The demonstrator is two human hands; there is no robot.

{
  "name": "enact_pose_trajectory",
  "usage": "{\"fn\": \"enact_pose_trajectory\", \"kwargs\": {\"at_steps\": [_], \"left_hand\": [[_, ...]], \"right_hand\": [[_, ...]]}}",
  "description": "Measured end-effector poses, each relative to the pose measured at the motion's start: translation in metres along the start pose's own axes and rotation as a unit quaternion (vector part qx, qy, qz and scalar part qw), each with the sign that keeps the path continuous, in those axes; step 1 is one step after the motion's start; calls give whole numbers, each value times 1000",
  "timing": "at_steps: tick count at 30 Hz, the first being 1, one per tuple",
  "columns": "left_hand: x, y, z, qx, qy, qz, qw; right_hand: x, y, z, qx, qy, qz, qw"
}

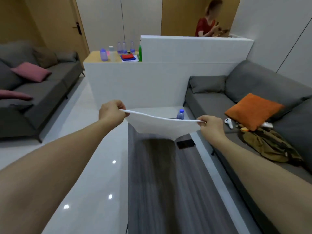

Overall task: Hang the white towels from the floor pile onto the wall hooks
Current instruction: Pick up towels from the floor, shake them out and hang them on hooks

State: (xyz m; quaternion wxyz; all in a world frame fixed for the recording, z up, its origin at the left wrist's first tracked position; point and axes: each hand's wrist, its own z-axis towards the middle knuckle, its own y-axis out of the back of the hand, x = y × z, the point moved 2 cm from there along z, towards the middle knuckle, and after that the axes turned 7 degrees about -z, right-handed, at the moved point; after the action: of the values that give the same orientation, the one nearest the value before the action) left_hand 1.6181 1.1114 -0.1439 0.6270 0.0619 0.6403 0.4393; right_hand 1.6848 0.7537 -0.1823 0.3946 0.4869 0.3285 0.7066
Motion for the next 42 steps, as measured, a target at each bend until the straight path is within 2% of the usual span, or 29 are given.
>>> {"fn": "enact_pose_trajectory", "kwargs": {"at_steps": [8,16,24,32,42], "left_hand": [[54,-51,-153,100,58,90,989],[97,-64,-272,230,100,111,962],[128,-62,-345,271,107,96,952],[158,-103,-354,303,126,120,937],[169,-200,-256,253,172,178,935]], "right_hand": [[-78,-20,-138,116,-48,-5,992],[-115,-5,-272,141,-102,-13,985],[-124,5,-351,165,-146,-44,974],[-158,-36,-358,217,-164,-88,958],[-205,-134,-230,271,-162,-96,944]]}}
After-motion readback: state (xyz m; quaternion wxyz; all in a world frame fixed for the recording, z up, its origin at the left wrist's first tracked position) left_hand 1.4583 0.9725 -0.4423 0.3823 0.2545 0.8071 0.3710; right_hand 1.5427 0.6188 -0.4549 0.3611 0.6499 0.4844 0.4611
